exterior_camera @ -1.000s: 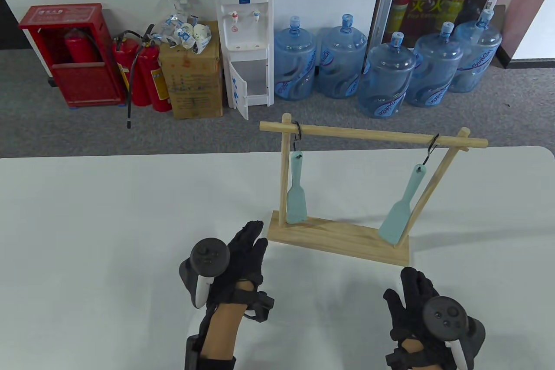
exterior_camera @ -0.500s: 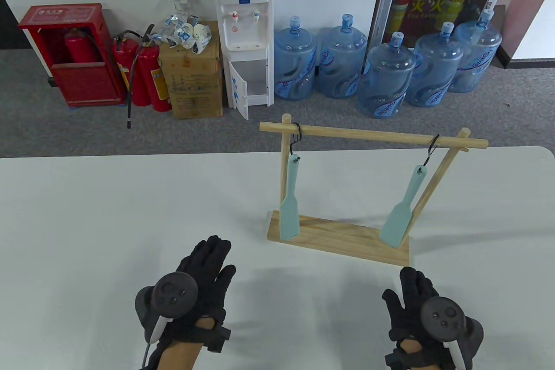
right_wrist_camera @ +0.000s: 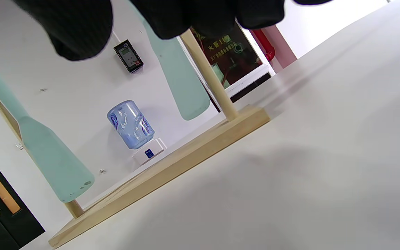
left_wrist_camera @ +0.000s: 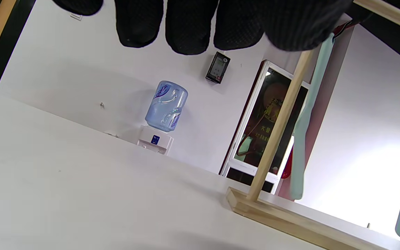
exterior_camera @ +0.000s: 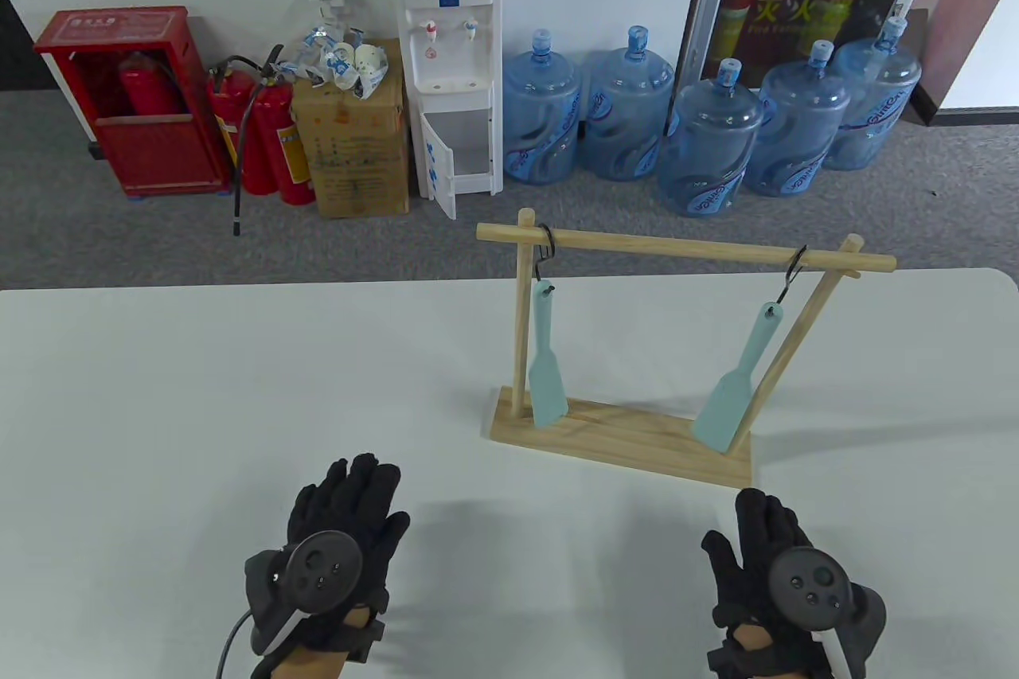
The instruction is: Hook dessert spatula onto s-hook
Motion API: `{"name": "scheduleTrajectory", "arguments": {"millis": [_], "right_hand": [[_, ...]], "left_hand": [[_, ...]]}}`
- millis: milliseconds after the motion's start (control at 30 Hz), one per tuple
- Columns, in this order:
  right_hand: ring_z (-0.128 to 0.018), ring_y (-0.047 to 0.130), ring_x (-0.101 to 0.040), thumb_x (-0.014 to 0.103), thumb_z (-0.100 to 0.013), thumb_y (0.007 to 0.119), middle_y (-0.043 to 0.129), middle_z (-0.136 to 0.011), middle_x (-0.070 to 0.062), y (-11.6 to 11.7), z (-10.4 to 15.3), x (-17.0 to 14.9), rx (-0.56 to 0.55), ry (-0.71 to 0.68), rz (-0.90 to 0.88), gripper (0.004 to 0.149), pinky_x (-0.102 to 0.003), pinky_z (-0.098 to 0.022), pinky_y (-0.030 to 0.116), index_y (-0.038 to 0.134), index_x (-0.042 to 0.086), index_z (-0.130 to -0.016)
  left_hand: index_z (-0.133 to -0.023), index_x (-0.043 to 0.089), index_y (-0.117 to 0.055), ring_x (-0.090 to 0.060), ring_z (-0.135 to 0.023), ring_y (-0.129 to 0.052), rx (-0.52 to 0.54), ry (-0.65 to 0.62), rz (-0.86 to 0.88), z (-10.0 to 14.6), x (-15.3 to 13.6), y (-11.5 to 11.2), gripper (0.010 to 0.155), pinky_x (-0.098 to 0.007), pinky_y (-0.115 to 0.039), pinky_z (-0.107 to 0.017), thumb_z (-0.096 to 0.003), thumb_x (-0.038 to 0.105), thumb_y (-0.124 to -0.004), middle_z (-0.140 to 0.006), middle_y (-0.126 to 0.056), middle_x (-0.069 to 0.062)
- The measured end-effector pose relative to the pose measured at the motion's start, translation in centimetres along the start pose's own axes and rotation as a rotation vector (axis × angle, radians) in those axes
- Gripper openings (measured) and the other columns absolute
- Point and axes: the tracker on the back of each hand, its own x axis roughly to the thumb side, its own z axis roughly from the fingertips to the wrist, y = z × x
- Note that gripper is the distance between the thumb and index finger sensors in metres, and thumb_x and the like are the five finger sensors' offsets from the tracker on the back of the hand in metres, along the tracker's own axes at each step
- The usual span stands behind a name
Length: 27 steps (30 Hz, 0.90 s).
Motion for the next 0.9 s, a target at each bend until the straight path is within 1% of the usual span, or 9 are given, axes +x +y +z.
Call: {"name": "scheduleTrajectory", "arguments": {"millis": [167, 233, 367, 900], "right_hand": [[-0.099, 0.046, -0.047, 0.052, -0.046, 0.071, 0.042, -0.107, -0.014, 0.0, 0.2, 0.3, -0.004, -0.011, 0.008, 0.074, -0.066, -0.069, 0.038, 0.049, 0.015, -0.106], [-0.099, 0.047, -0.047, 0.052, -0.046, 0.071, 0.042, -0.107, -0.014, 0.1, 0.2, 0.3, -0.004, -0.013, 0.012, 0.074, -0.066, -0.070, 0.038, 0.049, 0.016, -0.106], [-0.099, 0.047, -0.047, 0.052, -0.046, 0.071, 0.042, -0.107, -0.014, 0.3, 0.2, 0.3, 0.003, -0.006, 0.020, 0.074, -0.066, -0.070, 0.038, 0.049, 0.016, -0.106], [-0.099, 0.046, -0.047, 0.052, -0.046, 0.071, 0.042, -0.106, -0.014, 0.3, 0.3, 0.3, 0.004, 0.005, 0.032, 0.074, -0.066, -0.069, 0.038, 0.049, 0.016, -0.106]], "left_hand": [[-0.104, 0.031, -0.065, -0.043, -0.106, -0.066, -0.016, 0.013, -0.069, 0.0, -1.1, -1.0, 0.059, -0.068, -0.046, -0.076, -0.0491, 0.051, -0.073, -0.115, -0.067, -0.006], [-0.105, 0.030, -0.065, -0.043, -0.106, -0.065, -0.036, 0.025, -0.078, 0.1, -1.6, -1.2, 0.060, -0.068, -0.046, -0.076, -0.0490, 0.051, -0.073, -0.115, -0.067, -0.005], [-0.104, 0.031, -0.066, -0.043, -0.106, -0.065, -0.041, 0.035, -0.071, 0.1, -2.0, -1.4, 0.059, -0.068, -0.046, -0.076, -0.0490, 0.051, -0.073, -0.115, -0.067, -0.006], [-0.104, 0.031, -0.065, -0.043, -0.105, -0.066, -0.050, 0.039, -0.051, 0.5, -2.2, -1.3, 0.060, -0.067, -0.046, -0.076, -0.0487, 0.052, -0.073, -0.115, -0.067, -0.006]]}}
